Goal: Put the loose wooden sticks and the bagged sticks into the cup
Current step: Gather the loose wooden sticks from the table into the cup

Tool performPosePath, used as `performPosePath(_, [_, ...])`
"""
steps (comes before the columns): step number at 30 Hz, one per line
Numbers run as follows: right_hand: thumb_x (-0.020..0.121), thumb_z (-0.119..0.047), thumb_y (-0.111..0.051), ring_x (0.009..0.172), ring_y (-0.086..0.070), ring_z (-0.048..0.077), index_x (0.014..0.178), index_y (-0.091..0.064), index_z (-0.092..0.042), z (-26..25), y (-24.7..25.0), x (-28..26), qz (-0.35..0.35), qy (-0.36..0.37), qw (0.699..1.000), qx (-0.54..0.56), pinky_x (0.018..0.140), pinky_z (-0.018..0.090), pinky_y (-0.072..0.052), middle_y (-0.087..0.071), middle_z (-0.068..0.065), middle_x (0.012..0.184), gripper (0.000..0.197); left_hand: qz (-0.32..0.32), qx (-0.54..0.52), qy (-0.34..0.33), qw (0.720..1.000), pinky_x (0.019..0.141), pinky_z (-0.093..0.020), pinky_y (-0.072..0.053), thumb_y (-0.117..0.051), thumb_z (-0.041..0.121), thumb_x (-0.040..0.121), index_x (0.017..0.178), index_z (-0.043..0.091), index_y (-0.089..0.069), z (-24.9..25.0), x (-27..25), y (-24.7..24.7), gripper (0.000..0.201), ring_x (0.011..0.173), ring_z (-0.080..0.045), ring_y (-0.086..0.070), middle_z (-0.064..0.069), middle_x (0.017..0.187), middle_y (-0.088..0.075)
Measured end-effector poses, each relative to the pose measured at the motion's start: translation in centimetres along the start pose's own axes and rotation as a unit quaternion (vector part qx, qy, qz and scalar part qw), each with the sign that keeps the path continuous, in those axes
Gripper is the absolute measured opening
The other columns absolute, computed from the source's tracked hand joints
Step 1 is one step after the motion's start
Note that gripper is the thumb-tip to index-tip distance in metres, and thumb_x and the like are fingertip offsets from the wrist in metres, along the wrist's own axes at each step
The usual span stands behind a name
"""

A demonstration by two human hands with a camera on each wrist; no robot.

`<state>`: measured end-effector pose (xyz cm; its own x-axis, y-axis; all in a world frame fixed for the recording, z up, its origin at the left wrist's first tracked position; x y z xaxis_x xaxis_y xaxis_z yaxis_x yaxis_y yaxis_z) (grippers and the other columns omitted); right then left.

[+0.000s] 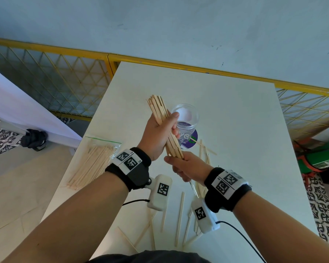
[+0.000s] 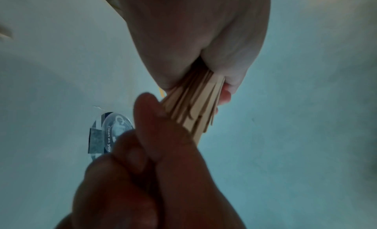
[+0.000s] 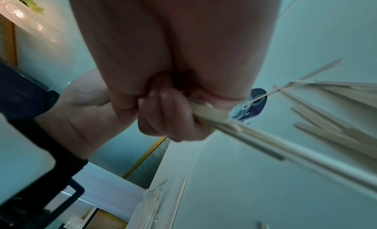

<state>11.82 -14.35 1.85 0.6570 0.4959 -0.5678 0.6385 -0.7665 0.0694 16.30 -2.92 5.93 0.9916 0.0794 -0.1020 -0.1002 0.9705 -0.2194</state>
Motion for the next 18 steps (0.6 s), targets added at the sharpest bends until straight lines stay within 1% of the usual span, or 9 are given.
performPosePath(2, [0.091,-0.032,-0.059,0.038,-0.026,0.008,0.062,-0.036,-0.019,-0.2,0.3,0.0,0.002,0.002,1.0,-0.021,0.039,0.02,-0.026,-0.038,-0.011,0.043,0.04,0.006,-0.021,0.013,1.0,0.059,-0.035,-0.05,-0.056,0.018,0.096,0.069,0.007,-0.048,0.0,0.1,0.1,0.03,0.053,-0.025,-0.049,-0.006,0.058,-0.046])
performPosePath(4, [0.088,-0.032,-0.063,0.039,-0.028,0.011,0.061,-0.038,-0.018,-0.2,0.6,0.1,0.011,-0.002,0.999,-0.043,0.039,0.021,-0.028,-0.039,-0.006,0.047,0.039,0.016,-0.031,0.023,0.999,0.061,-0.035,-0.05,-0.055,0.016,0.098,0.07,0.007,-0.047,-0.2,0.1,0.3,0.031,0.052,-0.023,-0.05,-0.004,0.057,-0.046])
performPosePath(6, [0.083,-0.032,-0.068,0.041,-0.032,0.014,0.062,-0.042,-0.015,0.0,0.8,0.2,0.019,0.0,0.997,-0.069,0.042,0.023,-0.033,-0.041,0.001,0.052,0.037,0.025,-0.04,0.022,0.999,0.061,-0.035,-0.049,-0.054,0.013,0.099,0.069,0.01,-0.047,-0.3,0.0,0.4,0.031,0.052,-0.02,-0.047,0.0,0.055,-0.045])
performPosePath(8, [0.081,-0.035,-0.069,0.042,-0.038,0.016,0.064,-0.045,-0.012,0.1,0.6,0.3,0.019,0.004,0.995,-0.095,0.048,0.026,-0.041,-0.046,0.007,0.056,0.037,0.031,-0.05,0.016,0.998,0.059,-0.034,-0.049,-0.052,0.01,0.1,0.071,0.011,-0.046,-0.4,-0.2,0.5,0.029,0.052,-0.017,-0.043,0.002,0.055,-0.043])
performPosePath(11, [0.083,-0.04,-0.067,0.043,-0.045,0.014,0.067,-0.049,-0.01,-0.1,0.2,0.2,0.016,0.006,0.993,-0.117,0.051,0.024,-0.048,-0.05,0.004,0.055,0.038,0.037,-0.05,0.005,0.998,0.056,-0.031,-0.048,-0.051,0.008,0.1,0.075,0.01,-0.045,-0.2,-0.3,0.7,0.026,0.05,-0.015,-0.041,0.004,0.055,-0.042])
performPosePath(13, [0.082,-0.043,-0.068,0.043,-0.043,0.013,0.068,-0.046,-0.013,0.1,0.2,0.1,0.012,-0.009,0.995,-0.094,0.052,0.025,-0.047,-0.047,0.001,0.052,0.04,0.044,-0.058,0.003,0.997,0.056,-0.033,-0.047,-0.051,0.008,0.101,0.076,0.01,-0.044,0.0,-0.2,0.8,0.026,0.05,-0.014,-0.041,0.005,0.055,-0.042])
performPosePath(15, [0.081,-0.04,-0.069,0.042,-0.036,0.012,0.068,-0.039,-0.016,0.4,0.2,0.1,0.005,-0.015,0.997,-0.072,0.049,0.026,-0.041,-0.04,-0.003,0.05,0.041,0.05,-0.072,0.005,0.996,0.058,-0.035,-0.045,-0.051,0.008,0.101,0.074,0.011,-0.045,0.2,0.0,1.2,0.028,0.051,-0.015,-0.041,0.004,0.056,-0.042])
performPosePath(17, [0.078,-0.035,-0.074,0.042,-0.032,0.012,0.065,-0.035,-0.018,0.4,0.2,0.1,0.008,-0.011,0.996,-0.09,0.046,0.026,-0.035,-0.036,-0.003,0.051,0.044,0.046,-0.071,-0.002,0.996,0.06,-0.036,-0.045,-0.051,0.009,0.1,0.072,0.012,-0.045,0.3,0.0,1.3,0.029,0.052,-0.017,-0.041,0.002,0.057,-0.041])
performPosePath(18, [0.075,-0.031,-0.077,0.043,-0.032,0.013,0.063,-0.034,-0.018,0.2,0.2,0.2,0.013,-0.002,0.993,-0.113,0.045,0.026,-0.034,-0.034,-0.003,0.052,0.047,0.038,-0.061,-0.008,0.997,0.06,-0.037,-0.046,-0.053,0.01,0.1,0.072,0.012,-0.046,0.3,0.0,1.2,0.029,0.052,-0.018,-0.043,0.002,0.057,-0.043])
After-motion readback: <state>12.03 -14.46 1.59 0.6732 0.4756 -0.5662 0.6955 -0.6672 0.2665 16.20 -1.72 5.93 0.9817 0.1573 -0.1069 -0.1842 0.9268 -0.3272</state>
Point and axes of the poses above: each hand's wrist, its own x-axis towards the middle knuckle, its own y-axis out of the back of the hand, z = x × y, the point moved 5 cm from there along x, towards the middle knuckle
